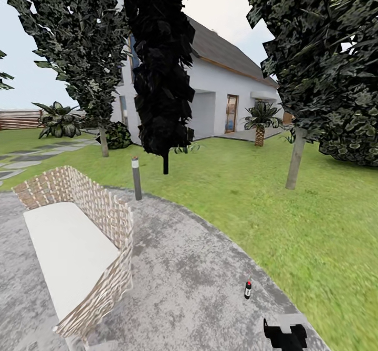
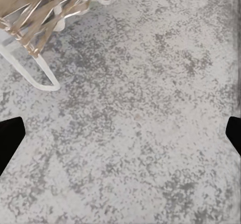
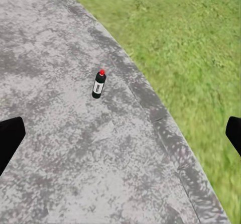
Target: In the garden, pick up the pesticide atomizer on the floor and spray pesticide onto both trees until each tree trunk is fully covered.
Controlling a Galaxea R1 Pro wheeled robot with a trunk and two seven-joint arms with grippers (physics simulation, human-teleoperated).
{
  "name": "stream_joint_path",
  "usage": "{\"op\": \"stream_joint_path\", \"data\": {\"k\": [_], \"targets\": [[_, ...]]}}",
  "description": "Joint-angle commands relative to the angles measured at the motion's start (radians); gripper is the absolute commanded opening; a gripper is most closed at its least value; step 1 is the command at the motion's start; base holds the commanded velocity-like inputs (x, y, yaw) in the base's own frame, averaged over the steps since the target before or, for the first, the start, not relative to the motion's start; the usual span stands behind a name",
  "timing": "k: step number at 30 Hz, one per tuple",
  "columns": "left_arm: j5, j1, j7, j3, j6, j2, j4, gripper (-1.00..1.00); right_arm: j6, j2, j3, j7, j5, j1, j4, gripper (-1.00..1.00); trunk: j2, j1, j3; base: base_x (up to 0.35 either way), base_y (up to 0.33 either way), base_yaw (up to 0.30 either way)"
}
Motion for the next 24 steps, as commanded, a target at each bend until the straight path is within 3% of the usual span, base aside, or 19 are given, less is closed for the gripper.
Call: {"op": "stream_joint_path", "data": {"k": [1, 24], "targets": [[0.0, 0.0, 0.0, 0.0, 0.0, 0.0, 0.0, 1.0, 0.0, 0.0, 0.0, 0.0, 0.0, 0.0, 0.0, 1.0, 0.0, 0.0, 0.0, 0.29, -0.2, 0.0], [0.0, 0.0, 0.0, 0.0, 0.0, 0.0, 0.0, 1.0, 0.0, 0.0, 0.0, 0.0, 0.0, 0.0, 0.001, 1.0, 0.0, 0.0, 0.0, 0.28, -0.17, 0.0]]}}
